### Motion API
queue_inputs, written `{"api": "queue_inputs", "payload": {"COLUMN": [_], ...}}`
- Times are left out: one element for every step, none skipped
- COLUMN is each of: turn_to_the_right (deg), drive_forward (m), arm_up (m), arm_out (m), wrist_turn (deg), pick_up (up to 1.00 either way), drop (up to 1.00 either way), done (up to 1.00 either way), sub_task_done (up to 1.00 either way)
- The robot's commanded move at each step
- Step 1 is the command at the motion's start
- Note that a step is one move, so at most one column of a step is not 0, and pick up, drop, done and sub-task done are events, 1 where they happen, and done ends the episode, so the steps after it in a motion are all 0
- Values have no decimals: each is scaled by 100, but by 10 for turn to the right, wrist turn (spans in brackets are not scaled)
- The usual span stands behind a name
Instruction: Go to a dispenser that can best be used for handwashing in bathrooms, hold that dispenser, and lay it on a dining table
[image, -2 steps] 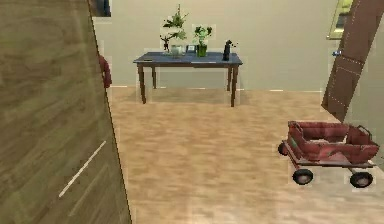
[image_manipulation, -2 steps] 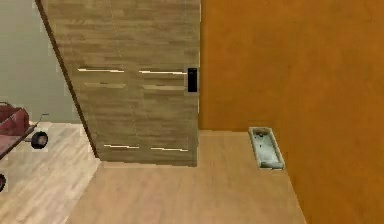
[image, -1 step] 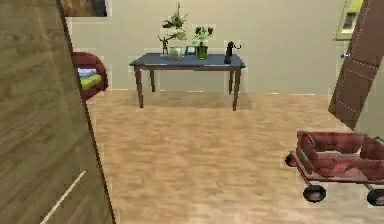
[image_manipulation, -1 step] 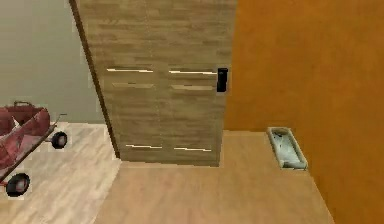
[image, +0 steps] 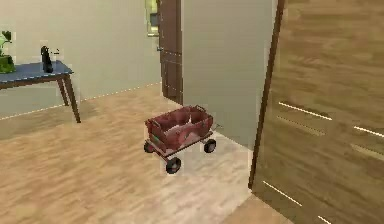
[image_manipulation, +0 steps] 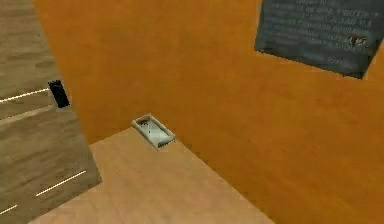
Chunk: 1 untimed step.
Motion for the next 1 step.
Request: {"api": "queue_inputs", "payload": {"turn_to_the_right": [450], "drive_forward": [0], "arm_up": [0], "arm_out": [0], "wrist_turn": [0], "pick_up": [0], "drop": [0], "done": [0], "sub_task_done": [0]}}
